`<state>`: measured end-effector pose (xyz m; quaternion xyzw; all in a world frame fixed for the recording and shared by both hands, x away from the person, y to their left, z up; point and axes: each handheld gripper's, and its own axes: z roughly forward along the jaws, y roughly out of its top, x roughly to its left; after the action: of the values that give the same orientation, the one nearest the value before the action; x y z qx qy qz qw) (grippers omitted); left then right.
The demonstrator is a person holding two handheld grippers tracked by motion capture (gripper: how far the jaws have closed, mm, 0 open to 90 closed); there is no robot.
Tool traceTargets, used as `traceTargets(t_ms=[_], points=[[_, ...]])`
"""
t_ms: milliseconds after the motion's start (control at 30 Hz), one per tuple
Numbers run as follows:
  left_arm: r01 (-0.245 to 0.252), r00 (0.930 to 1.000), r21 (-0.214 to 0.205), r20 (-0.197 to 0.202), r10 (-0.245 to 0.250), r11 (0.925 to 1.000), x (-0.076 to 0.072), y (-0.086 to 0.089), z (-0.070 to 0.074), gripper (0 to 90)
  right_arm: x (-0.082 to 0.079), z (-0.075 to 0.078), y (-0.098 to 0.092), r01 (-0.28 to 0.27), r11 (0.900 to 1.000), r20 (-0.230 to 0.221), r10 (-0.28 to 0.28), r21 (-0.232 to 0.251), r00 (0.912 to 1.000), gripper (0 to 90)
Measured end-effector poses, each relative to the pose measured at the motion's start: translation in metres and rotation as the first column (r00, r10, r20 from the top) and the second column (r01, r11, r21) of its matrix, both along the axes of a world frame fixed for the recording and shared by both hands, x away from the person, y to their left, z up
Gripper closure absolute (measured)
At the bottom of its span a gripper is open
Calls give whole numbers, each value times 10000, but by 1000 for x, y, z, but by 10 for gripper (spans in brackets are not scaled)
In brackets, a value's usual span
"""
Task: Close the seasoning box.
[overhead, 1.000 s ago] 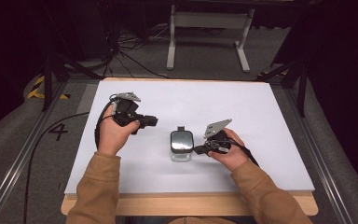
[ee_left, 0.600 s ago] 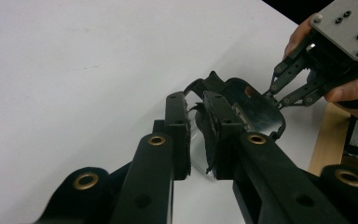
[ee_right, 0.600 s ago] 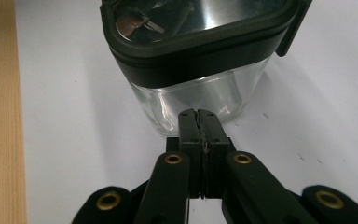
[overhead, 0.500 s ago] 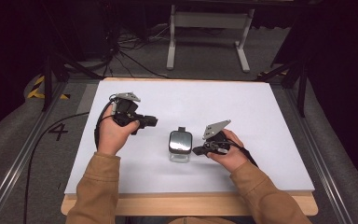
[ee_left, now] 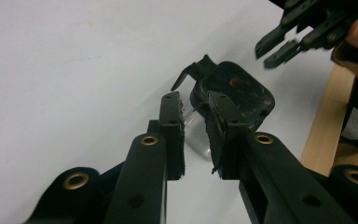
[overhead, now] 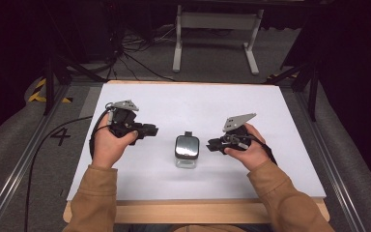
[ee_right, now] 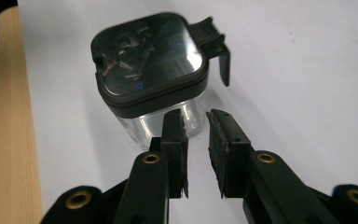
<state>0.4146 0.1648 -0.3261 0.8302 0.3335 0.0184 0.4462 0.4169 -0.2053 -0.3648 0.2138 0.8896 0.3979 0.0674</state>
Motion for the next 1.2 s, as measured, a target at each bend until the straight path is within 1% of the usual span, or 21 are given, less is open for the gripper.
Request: traceTargets(t_ms=[33, 67, 133, 167, 267, 367, 433, 500, 567, 667, 767, 800, 833, 933, 1000, 1033, 1067, 1100, 1133, 1167, 1200], points=[[-114, 9999, -45, -69, 114, 9999, -3, 3, 0, 761, 0, 4, -4, 95, 10000, 95, -96, 16, 9999, 755], [-125, 9999, -10, -16, 125, 9999, -5, 6, -1, 757, 0, 8, -9, 228, 9997, 114, -229, 46, 9997, 739], [-187, 9998, -28, -65, 187, 9998, -9, 10, -1, 751, 0, 14, -17, 421, 9989, 69, -422, 221, 9991, 716], [-178, 9998, 20, -2, 178, 9998, -11, 13, -1, 749, 1, 16, -20, 456, 9985, 68, -458, 292, 9989, 706], [-268, 9996, 93, -17, 268, 9996, -17, 18, -2, 744, 1, 22, -32, 755, 9961, 40, -757, 451, 9971, 688], [-387, 9992, 172, -72, 389, 9991, -22, 24, -3, 737, 2, 25, -43, 961, 9937, 4, -963, 583, 9953, 677], [-544, 9985, 92, -85, 545, 9985, -24, 29, -4, 733, 3, 26, -51, 1114, 9920, 47, -1119, 592, 9937, 674], [-677, 9977, 184, -81, 678, 9975, -24, 33, -7, 729, 5, 28, -60, 1373, 9890, 36, -1377, 553, 9905, 664], [-860, 9960, 163, -238, 864, 9962, -24, 35, -10, 729, 7, 29, -67, 1590, 9859, 102, -1597, 516, 9871, 653], [-1020, 9943, 219, -303, 1026, 9945, -21, 39, -15, 729, 11, 30, -80, 2006, 9782, 128, -2015, 537, 9794, 628], [-1254, 9915, 282, -305, 1263, 9917, -17, 43, -21, 721, 16, 28, -93, 2509, 9669, 170, -2519, 470, 9676, 594], [-1307, 9908, 326, -306, 1317, 9909, -15, 45, -23, 721, 19, 26, -100, 2729, 9614, 218, -2737, 349, 9616, 588], [-1297, 9905, 333, -406, 1310, 9910, -13, 46, -26, 719, 21, 25, -104, 2887, 9570, 196, -2893, 295, 9570, 584], [-1433, 9882, 375, -494, 1451, 9890, -7, 48, -33, 711, 26, 20, -118, 3268, 9449, 177, -3271, 159, 9448, 578], [-1458, 9872, 366, -596, 1478, 9886, -3, 48, -38, 707, 29, 15, -128, 3476, 9377, 235, -3474, -19, 9374, 574], [-1475, 9865, 414, -661, 1501, 9882, -1, 48, -40, 702, 30, 13, -132, 3559, 9344, 310, -3552, -167, 9343, 574], [-1466, 9867, 526, -629, 1498, 9878, 1, 47, -43, 697, 30, 10, -135, 3643, 9308, 351, -3632, -308, 9310, 574], [-1415, 9872, 609, -654, 1455, 9881, 2, 46, -46, 688, 30, 5, -139, 3693, 9279, 450, -3672, -519, 9291, 577], [-1415, 9872, 609, -654, 1455, 9881, 2, 46, -46, 681, 29, 0, -141, 3720, 9265, 325, -3706, -577, 9282, 579], [-1363, 9881, 675, -631, 1405, 9884, 4, 46, -49, 681, 29, 0, -141, 3720, 9265, 325, -3706, -577, 9282, 579], [-1394, 9876, 648, -636, 1435, 9881, 5, 46, -52, 671, 29, -6, -144, 3743, 9256, 180, -3739, -565, 9273, 581]])
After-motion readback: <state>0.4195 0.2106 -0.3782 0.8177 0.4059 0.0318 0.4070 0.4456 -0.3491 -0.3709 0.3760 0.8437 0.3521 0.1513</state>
